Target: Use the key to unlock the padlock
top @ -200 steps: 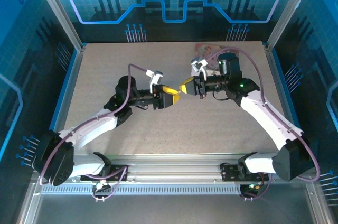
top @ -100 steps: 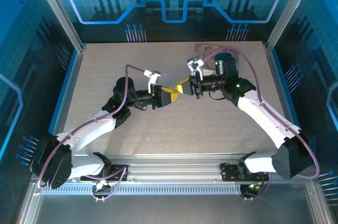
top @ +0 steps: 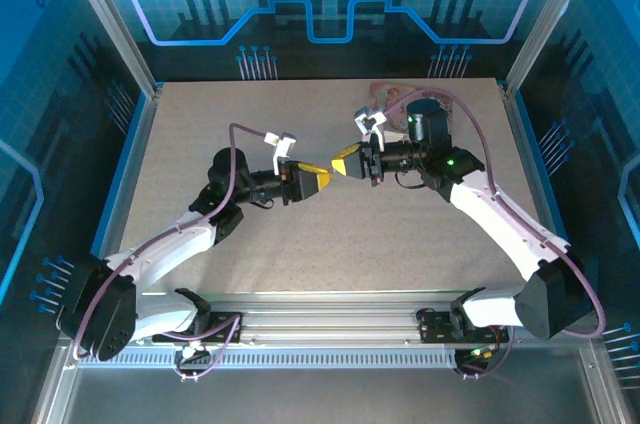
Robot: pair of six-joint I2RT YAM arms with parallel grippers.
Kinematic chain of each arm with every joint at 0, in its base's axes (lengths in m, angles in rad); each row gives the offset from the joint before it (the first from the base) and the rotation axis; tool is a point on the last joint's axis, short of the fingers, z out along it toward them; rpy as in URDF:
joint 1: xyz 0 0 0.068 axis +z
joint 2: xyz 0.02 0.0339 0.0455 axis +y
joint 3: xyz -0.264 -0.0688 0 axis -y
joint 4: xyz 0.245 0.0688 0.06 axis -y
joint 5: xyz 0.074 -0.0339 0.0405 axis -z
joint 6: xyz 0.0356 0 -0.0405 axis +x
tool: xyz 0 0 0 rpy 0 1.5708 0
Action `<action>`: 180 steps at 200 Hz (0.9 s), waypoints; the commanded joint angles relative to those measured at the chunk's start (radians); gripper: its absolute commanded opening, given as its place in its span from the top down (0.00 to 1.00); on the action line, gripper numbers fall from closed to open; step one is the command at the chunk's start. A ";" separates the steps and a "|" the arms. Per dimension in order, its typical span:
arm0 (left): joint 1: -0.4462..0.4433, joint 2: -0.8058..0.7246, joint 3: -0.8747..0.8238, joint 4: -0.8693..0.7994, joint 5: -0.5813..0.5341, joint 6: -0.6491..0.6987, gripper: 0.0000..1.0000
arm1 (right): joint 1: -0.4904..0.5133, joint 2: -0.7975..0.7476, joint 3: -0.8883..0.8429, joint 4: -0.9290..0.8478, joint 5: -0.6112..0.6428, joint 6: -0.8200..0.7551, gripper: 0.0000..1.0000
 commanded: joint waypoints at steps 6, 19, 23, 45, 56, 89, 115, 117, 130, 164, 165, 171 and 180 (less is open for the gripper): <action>0.005 -0.015 -0.008 0.063 0.021 -0.019 0.65 | 0.015 -0.010 -0.003 0.013 -0.005 0.008 1.00; 0.005 -0.010 -0.005 0.063 0.026 -0.019 0.64 | 0.017 -0.009 -0.003 0.012 -0.002 0.008 1.00; 0.005 -0.010 -0.004 0.063 0.027 -0.019 0.64 | 0.018 -0.008 -0.003 0.012 -0.001 0.009 1.00; 0.005 -0.004 0.001 0.068 0.034 -0.019 0.65 | 0.019 -0.002 -0.002 0.013 0.000 0.008 1.00; 0.005 0.000 0.005 0.069 0.039 -0.020 0.65 | 0.019 -0.001 0.000 0.014 -0.001 0.008 1.00; 0.006 0.012 0.017 0.075 0.049 -0.025 0.73 | 0.021 0.004 0.001 0.021 0.001 0.011 1.00; 0.005 0.021 0.018 0.084 0.051 -0.031 0.78 | 0.022 0.006 0.001 0.027 0.000 0.014 1.00; 0.005 0.022 0.018 0.085 0.052 -0.032 0.78 | 0.023 0.007 0.001 0.026 0.000 0.014 1.00; 0.005 0.025 0.018 0.089 0.051 -0.034 0.78 | 0.023 0.007 0.001 0.028 0.000 0.016 1.00; 0.005 0.029 0.021 0.098 0.049 -0.039 0.73 | 0.026 0.011 0.000 0.030 0.001 0.015 1.00; 0.005 0.030 0.021 0.098 0.049 -0.039 0.73 | 0.026 0.011 0.000 0.030 0.001 0.015 1.00; 0.005 0.032 0.022 0.099 0.049 -0.040 0.73 | 0.026 0.012 0.000 0.031 0.001 0.016 1.00; 0.005 0.034 0.023 0.106 0.049 -0.045 0.74 | 0.027 0.013 0.000 0.031 0.002 0.016 1.00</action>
